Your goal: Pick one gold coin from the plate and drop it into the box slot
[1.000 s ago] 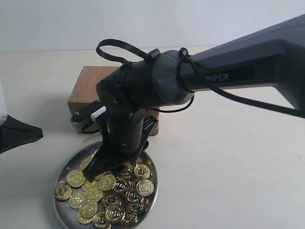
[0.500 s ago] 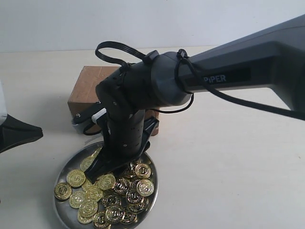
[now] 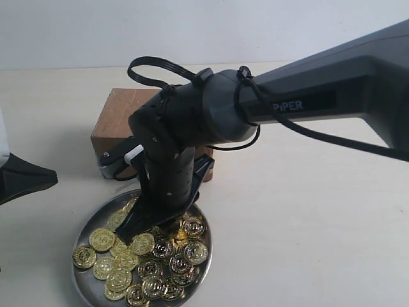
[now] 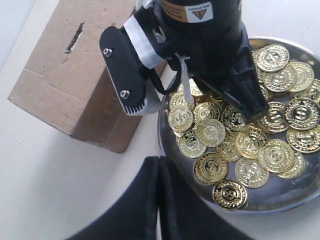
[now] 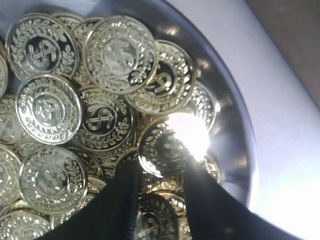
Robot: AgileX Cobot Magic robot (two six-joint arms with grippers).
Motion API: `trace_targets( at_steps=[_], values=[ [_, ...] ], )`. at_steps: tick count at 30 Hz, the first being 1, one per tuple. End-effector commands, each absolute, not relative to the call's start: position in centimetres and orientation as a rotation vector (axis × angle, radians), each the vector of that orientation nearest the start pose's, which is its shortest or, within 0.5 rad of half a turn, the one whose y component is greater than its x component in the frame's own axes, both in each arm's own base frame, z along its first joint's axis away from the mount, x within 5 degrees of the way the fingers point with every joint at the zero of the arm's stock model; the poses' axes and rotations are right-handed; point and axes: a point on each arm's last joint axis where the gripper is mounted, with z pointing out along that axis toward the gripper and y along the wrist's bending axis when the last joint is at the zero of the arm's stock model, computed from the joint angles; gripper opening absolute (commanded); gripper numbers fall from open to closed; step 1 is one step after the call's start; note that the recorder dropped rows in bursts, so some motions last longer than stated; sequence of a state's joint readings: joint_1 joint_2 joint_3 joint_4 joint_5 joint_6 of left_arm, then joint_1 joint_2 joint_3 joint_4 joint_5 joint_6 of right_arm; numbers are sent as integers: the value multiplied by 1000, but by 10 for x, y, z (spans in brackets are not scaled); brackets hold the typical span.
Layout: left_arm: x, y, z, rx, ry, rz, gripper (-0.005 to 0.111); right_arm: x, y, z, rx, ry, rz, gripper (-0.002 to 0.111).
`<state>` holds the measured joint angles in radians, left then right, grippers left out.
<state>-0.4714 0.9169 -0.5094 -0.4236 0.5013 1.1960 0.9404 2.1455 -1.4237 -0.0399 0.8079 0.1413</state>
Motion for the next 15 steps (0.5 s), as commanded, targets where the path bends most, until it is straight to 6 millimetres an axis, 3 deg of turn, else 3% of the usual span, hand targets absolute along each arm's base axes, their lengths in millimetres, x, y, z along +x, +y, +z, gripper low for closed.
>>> trace_targets(
  at_steps=[1, 15],
  values=[
    [140, -93, 249, 1467, 1804, -74, 0, 245, 332, 116, -1211, 2766, 52, 29],
    [140, -93, 249, 1466, 1805, -76, 0, 244, 330, 123, -1229, 2769, 41, 29]
  ],
)
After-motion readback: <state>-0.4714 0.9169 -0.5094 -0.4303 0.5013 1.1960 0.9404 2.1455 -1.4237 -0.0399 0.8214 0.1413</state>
